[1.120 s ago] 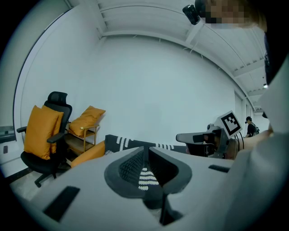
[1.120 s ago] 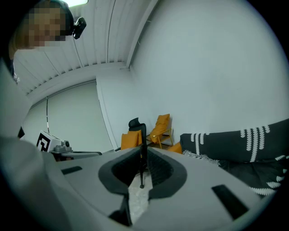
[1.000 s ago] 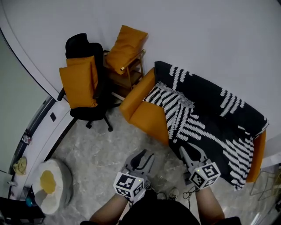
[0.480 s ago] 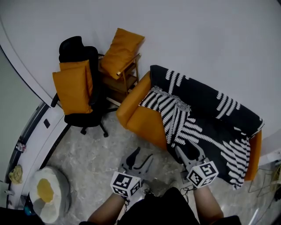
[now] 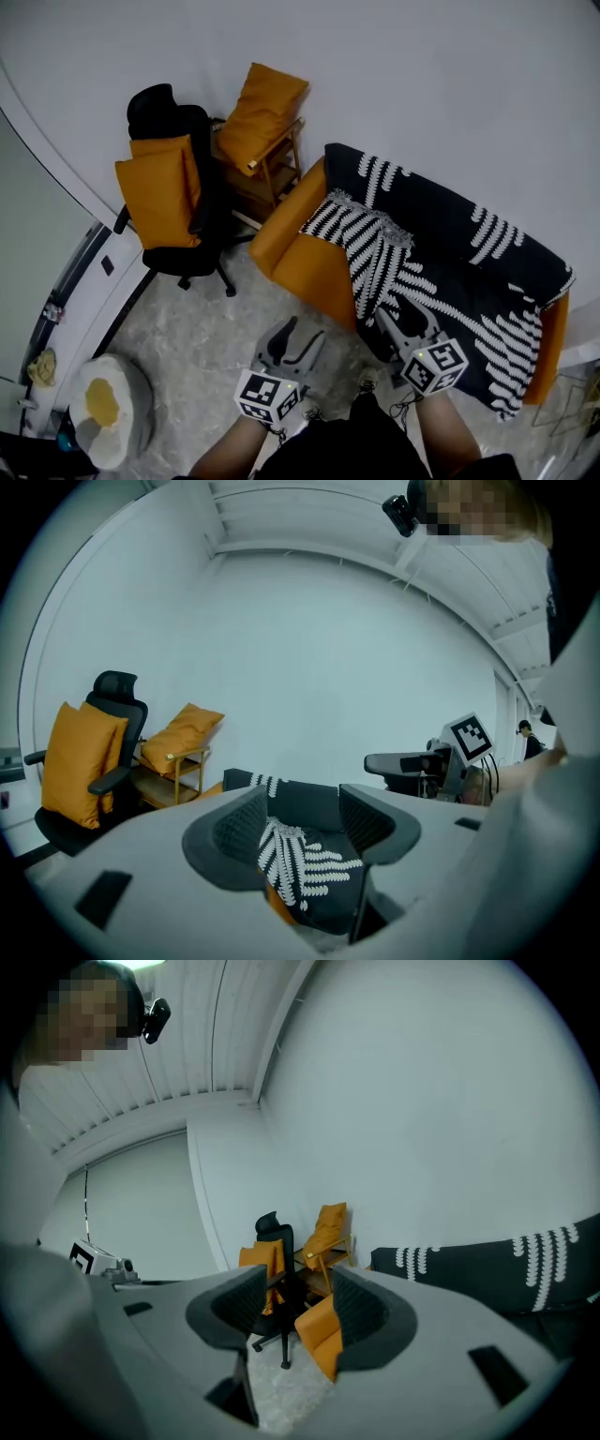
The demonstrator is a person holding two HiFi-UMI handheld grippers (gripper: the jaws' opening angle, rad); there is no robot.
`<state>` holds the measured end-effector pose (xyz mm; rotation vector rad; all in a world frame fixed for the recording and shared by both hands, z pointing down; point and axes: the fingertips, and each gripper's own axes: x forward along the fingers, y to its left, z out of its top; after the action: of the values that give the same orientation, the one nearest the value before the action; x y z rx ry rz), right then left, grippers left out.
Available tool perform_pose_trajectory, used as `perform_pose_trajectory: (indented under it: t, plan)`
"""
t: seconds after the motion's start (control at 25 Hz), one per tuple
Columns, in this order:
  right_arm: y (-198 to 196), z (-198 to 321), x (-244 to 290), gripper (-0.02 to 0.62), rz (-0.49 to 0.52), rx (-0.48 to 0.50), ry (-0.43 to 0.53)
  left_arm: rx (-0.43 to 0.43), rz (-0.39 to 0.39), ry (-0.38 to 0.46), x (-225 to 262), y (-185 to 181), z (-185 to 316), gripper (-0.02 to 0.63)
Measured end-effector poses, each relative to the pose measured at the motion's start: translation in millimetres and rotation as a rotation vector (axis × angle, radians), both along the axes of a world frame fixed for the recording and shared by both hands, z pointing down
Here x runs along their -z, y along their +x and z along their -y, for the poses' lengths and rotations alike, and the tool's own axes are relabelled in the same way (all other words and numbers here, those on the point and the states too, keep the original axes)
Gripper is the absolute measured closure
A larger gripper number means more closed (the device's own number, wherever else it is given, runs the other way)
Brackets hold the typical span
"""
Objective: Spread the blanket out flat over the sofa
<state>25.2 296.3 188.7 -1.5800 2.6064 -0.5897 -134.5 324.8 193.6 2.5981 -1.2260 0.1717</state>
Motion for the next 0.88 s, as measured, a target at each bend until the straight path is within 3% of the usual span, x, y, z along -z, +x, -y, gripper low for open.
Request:
perform_pose_trajectory:
  t: [0.52, 0.88]
  plan:
    - [72.7, 78.0, -16.6, 0.371, 0.010, 0.075, -0.019, 0.088, 0.024, 0.008, 6.1, 71.7, 69.1, 0.376]
    - [61.0, 95.8, -20.9, 0.371, 0.000, 0.036, -0.034, 0.069, -0.007, 0.017, 5.8, 54.7, 95.9, 0.376]
